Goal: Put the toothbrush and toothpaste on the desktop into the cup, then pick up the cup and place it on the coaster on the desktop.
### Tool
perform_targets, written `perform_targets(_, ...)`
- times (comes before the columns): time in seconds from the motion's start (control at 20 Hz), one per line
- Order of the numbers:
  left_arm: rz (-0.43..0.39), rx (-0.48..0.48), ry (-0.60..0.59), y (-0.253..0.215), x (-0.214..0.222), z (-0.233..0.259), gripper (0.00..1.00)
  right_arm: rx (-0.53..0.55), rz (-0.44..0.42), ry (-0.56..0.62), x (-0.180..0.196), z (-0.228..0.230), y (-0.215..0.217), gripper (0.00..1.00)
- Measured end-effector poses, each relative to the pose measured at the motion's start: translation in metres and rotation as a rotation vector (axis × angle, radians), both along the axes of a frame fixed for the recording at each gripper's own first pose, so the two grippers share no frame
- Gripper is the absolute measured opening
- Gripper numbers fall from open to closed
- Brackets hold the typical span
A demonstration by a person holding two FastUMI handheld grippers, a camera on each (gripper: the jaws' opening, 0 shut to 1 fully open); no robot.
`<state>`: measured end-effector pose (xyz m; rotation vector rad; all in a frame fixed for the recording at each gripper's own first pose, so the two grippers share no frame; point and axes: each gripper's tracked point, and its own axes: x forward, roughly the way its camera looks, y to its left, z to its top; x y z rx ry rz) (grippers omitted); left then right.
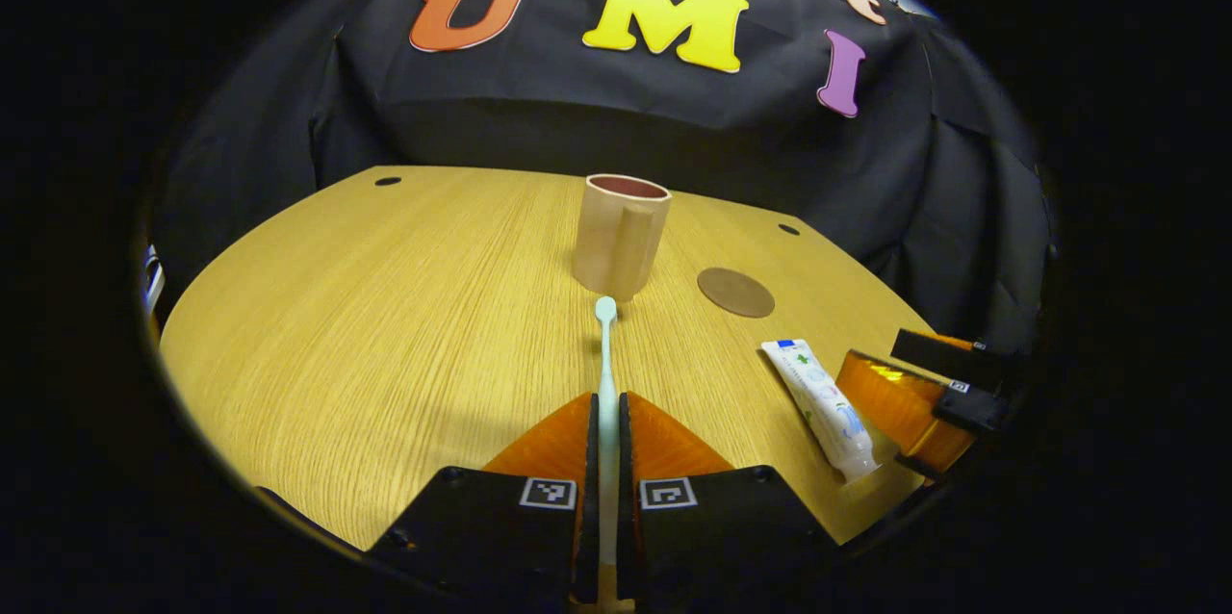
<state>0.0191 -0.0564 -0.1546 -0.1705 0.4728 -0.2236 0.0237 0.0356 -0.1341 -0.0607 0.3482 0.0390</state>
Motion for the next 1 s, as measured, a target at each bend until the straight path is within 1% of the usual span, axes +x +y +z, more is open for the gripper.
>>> perform_targets(0.05,0.006,0.000,-0.038,0.003,0.001,0.011,0.10,0.006,0.000,0.016,0.001,-0.004,0.003,0.95)
perform_targets(0.2,0.024,0.014,-0.149,0.010,-0.002,0.044,0.10,0.004,0.002,0.047,0.003,-0.016,0.008,0.92)
perform_targets(0.25,0.033,0.027,-0.185,0.014,-0.002,0.054,0.10,0.000,0.005,0.057,0.003,-0.019,0.010,0.94)
perform_targets(0.3,0.038,0.041,-0.214,0.014,-0.003,0.062,0.10,-0.002,0.006,0.071,0.004,-0.023,0.012,0.92)
perform_targets(0.4,0.040,0.047,-0.254,0.013,-0.006,0.076,0.10,0.010,0.007,0.092,0.006,-0.027,0.013,0.91)
perform_targets(0.45,0.033,0.045,-0.265,0.011,-0.007,0.080,0.10,0.013,-0.002,0.101,0.008,-0.028,0.013,0.88)
perform_targets(0.5,0.031,0.047,-0.275,0.010,-0.007,0.084,0.10,0.015,-0.012,0.113,0.008,-0.031,0.012,0.87)
perform_targets(0.6,0.033,0.054,-0.288,0.011,-0.008,0.090,0.10,0.030,-0.025,0.139,0.009,-0.038,0.009,0.78)
perform_targets(0.7,0.032,0.051,-0.301,0.009,-0.006,0.094,0.10,0.061,-0.033,0.167,0.009,-0.043,0.008,0.74)
perform_targets(0.8,0.033,0.047,-0.305,0.008,-0.006,0.098,0.10,0.080,-0.040,0.206,0.011,-0.051,0.007,0.61)
perform_targets(0.85,0.035,0.047,-0.308,0.009,-0.004,0.099,0.10,0.085,-0.040,0.196,0.011,-0.048,0.008,0.55)
perform_targets(0.9,0.034,0.050,-0.311,0.011,-0.003,0.100,0.10,0.088,-0.043,0.205,0.012,-0.050,0.010,0.56)
perform_targets(0.95,0.037,0.053,-0.321,0.011,-0.003,0.104,0.10,0.088,-0.044,0.207,0.010,-0.047,0.010,0.47)
perform_targets(1.0,0.037,0.059,-0.328,0.008,-0.003,0.110,0.10,0.083,-0.047,0.203,0.011,-0.045,0.009,0.44)
